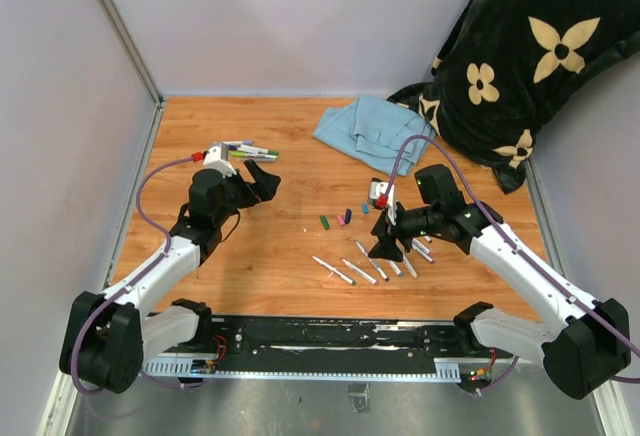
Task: Open the pen caps
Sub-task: Move the pen to the center of the board.
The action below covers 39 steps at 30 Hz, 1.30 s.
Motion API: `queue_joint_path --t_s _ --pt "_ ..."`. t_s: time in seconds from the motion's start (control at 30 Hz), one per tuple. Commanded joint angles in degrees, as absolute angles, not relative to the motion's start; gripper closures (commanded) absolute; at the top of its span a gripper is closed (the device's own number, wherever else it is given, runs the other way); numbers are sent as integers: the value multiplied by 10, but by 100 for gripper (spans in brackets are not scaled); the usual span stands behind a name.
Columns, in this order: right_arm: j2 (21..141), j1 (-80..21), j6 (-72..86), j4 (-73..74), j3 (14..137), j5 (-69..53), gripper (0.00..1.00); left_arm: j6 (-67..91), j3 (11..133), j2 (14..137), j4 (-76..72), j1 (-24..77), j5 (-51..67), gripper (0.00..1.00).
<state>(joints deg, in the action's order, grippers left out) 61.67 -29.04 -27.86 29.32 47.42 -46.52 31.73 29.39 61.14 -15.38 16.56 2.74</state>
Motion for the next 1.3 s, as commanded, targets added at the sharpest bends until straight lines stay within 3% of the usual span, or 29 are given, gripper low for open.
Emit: queue_joint_path --t_s 0.0,1.27 --pt "606 -280 -291 304 492 -477 42 315 317 620 -177 154 41 1" --pt "598 -276 -292 304 492 -477 41 313 414 716 -154 71 75 1"
